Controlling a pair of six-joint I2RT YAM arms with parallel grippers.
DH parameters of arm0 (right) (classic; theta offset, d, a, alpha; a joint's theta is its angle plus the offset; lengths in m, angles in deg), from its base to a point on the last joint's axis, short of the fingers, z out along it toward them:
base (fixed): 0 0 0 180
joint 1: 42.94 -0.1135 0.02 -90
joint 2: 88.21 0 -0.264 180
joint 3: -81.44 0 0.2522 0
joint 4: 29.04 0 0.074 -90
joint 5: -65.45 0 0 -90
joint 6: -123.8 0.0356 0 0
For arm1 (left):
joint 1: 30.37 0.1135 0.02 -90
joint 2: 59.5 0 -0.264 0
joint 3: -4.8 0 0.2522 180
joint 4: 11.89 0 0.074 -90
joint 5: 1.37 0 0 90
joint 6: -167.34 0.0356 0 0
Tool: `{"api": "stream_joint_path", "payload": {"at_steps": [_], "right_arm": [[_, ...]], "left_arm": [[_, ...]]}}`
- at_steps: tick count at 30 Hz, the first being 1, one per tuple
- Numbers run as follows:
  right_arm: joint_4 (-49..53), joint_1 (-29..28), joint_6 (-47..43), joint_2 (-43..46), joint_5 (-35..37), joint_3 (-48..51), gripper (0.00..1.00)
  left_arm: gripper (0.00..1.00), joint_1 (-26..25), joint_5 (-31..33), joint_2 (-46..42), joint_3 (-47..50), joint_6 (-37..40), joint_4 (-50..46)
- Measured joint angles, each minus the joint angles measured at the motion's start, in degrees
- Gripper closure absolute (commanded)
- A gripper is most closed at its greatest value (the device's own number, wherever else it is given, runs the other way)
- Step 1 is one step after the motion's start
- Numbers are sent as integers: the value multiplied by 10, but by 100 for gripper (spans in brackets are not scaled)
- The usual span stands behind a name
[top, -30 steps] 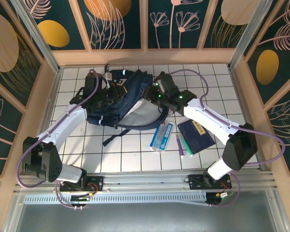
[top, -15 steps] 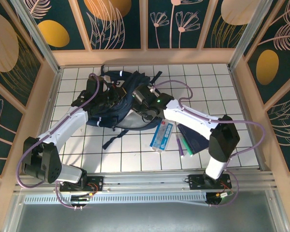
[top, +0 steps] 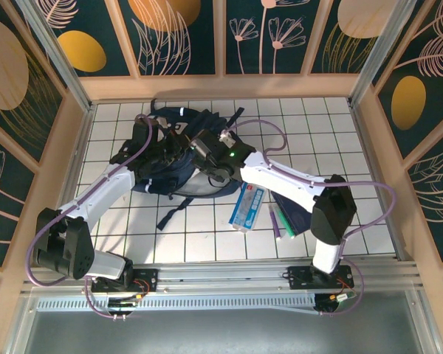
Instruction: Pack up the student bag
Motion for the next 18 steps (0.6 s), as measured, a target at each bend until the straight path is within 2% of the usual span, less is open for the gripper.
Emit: {"api": "stream_joint_path", "payload": {"at_steps": [9,18], "right_arm": [[-17,-12,-33,-8,-4,0,49],[-49,-36,-58,25,14,24,48]], "left_arm": [[100,0,12,0,1,0,-1],[100,0,9,0,0,-9,-2]]}}
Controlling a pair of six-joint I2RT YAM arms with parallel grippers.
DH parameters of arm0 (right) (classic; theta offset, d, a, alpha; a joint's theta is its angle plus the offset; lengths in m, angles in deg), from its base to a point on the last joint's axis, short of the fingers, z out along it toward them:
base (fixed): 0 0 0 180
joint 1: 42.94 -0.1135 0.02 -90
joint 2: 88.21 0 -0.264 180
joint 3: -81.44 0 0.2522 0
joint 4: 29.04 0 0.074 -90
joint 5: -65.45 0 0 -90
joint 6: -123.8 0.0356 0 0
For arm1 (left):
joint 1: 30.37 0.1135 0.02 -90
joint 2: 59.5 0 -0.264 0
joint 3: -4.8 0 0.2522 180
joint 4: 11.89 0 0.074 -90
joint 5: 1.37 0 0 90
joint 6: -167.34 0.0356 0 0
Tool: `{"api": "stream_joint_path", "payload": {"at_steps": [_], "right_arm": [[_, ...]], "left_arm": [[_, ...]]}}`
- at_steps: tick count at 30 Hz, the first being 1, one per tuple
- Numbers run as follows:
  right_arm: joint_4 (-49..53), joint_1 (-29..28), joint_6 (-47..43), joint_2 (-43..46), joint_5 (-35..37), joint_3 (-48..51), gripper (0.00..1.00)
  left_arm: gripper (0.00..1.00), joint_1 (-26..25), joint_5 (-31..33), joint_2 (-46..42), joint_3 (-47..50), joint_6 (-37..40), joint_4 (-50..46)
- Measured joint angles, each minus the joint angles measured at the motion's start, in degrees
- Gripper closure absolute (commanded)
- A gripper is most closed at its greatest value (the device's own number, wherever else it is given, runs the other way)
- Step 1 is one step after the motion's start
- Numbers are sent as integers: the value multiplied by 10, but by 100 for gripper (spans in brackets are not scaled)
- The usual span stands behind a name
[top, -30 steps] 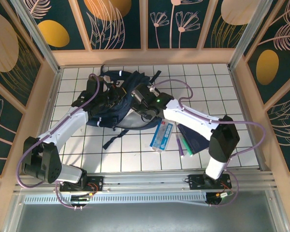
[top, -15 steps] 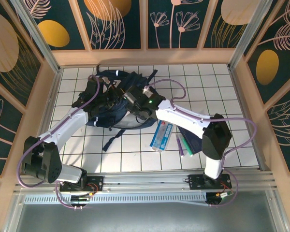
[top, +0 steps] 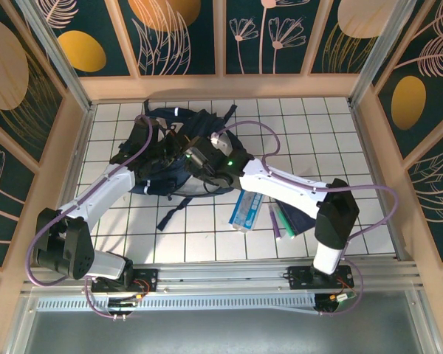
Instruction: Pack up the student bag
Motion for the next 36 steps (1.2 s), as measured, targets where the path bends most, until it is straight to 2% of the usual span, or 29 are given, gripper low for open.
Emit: {"api": "stream_joint_path", "payload": {"at_steps": [9,18,24,26,27,29,30,33,36], "right_arm": [[-1,2,-16,-23,49,6,48],[-42,1,-56,-37,52,24,49],[-53,4,-63,-37,64,43,59],[-52,9,-62,-33,71,50,65],[-52,12,-62,-30,72,58,72],[-61,26,-66,-14,65,86,97],[-76,34,-68,-4,54,103,100],[-146,69,-85,41,-7,171,100],[-238,117,-121,82,-115,242,100]], "left_arm": [[100,0,-3,0,0,-12,0],[100,3,1,0,0,-13,-2],[100,2,2,0,0,-12,-2],[100,2,7,-1,0,-11,-2],[100,2,10,-1,0,-8,-3],[100,0,17,-4,0,2,-9],[100,-1,17,-5,0,7,-11],[100,-6,14,-7,-1,22,-16],[100,-7,6,-10,-2,29,-17]]}}
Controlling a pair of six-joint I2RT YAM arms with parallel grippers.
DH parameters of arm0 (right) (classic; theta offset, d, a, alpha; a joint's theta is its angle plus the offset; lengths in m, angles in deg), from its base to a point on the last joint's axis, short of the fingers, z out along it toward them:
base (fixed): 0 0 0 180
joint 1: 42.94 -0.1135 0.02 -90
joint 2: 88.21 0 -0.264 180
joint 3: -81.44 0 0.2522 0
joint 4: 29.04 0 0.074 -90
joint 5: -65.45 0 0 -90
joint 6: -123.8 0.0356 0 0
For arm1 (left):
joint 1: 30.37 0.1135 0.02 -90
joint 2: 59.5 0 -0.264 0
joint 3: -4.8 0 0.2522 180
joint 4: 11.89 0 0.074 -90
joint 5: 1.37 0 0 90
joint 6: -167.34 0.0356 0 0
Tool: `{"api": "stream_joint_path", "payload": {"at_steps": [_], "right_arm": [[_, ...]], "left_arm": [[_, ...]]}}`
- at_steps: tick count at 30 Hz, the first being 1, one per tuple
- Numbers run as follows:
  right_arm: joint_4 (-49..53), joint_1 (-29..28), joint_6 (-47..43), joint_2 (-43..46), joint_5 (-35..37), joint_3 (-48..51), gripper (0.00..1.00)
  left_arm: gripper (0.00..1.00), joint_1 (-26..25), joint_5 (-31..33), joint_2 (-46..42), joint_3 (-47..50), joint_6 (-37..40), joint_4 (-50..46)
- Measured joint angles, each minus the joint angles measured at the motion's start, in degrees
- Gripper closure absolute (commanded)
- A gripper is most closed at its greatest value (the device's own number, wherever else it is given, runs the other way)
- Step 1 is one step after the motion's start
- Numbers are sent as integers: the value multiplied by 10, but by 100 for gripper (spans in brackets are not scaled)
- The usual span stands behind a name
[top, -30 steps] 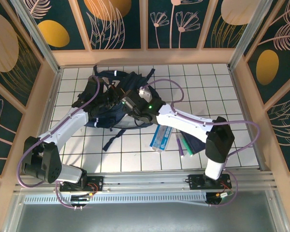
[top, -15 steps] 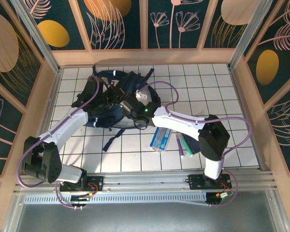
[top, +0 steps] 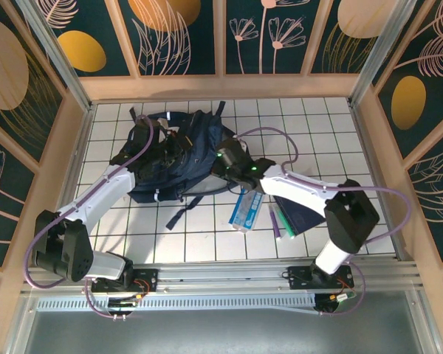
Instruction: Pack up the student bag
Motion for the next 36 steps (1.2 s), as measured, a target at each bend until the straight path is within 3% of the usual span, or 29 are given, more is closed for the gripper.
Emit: {"api": "stream_joint_path", "payload": {"at_steps": [2,5,11,18,27,33,36], "right_arm": [[-59,32,-50,16,-89,36,97],[-87,51,-140,31,-170,46,77],[-104,88,-254,103,-229,44,60],[-104,122,-243,97,-264,-8,50],[63,62,-114,-8,-97,-128,54],[120,36,-88,-47,-53,-173,100],[99,46,-98,-42,-93,-163,100]], "left_arm": [[100,1,-6,-1,-6,5,-4],[100,4,-10,-1,-18,10,-10],[100,9,-33,0,-21,18,-18],[100,9,-40,0,-21,32,-34],[100,9,-41,0,-21,32,-37],[100,9,-47,5,-21,32,-43],[100,9,-48,5,-22,33,-43]]}}
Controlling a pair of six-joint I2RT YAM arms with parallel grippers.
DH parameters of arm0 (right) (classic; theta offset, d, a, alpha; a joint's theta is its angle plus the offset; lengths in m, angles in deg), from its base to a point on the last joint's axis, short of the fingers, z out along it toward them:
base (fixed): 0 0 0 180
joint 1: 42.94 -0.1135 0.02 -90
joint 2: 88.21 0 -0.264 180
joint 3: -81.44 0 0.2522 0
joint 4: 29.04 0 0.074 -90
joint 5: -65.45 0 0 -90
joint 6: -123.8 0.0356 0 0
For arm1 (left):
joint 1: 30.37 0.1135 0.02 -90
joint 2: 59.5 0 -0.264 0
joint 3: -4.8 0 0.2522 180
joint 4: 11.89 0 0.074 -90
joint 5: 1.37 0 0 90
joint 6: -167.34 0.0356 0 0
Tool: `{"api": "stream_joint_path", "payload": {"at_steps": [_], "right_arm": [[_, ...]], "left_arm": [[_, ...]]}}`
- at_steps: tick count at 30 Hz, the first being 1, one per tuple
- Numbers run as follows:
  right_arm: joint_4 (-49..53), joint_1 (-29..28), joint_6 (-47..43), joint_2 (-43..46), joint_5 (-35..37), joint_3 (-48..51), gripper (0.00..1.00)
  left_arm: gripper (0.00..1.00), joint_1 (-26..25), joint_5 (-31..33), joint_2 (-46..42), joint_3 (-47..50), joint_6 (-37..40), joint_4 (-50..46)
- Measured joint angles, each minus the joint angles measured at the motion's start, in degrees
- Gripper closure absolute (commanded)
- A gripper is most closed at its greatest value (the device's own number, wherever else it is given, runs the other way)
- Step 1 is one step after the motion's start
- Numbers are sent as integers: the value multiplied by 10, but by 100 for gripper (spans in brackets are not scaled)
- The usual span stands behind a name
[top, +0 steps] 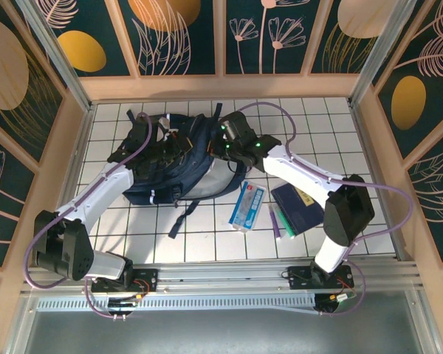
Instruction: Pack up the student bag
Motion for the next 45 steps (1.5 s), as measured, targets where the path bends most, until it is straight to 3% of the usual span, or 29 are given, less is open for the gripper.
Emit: {"api": "stream_joint_path", "payload": {"at_steps": [3,7,11,15,18,24,26,29,31,32,36,41,45], "right_arm": [[-91,39,-19,35,-132,73,100],[-207,75,-52,76,-287,139,100],[-311,80,-59,97,-378,172,98],[-454,81,-14,102,-450,217,80],[-472,81,-6,102,-476,219,74],[-318,82,-73,103,-401,178,72],[-285,82,-69,105,-366,186,75],[-263,79,-47,120,-324,221,88],[-256,73,-31,130,-303,246,89],[-252,69,-26,131,-299,250,87],[-240,42,-4,131,-258,245,53],[-180,-24,30,124,-128,179,49],[-134,-79,69,92,10,98,52]], "left_arm": [[100,12,-26,6,-10,5,-9],[100,43,-109,47,-67,26,-57],[100,48,-152,57,-104,70,-97],[100,48,-183,57,-111,104,-105],[100,50,-196,61,-109,112,-102],[100,51,-157,61,-103,113,-94],[100,51,-134,61,-103,109,-94],[100,51,-102,61,-103,97,-91],[100,52,-78,60,-103,87,-86],[100,54,-69,58,-102,82,-84],[100,57,-32,42,-86,58,-63],[100,57,6,22,-62,34,-48],[100,54,18,17,-46,12,-31]]}}
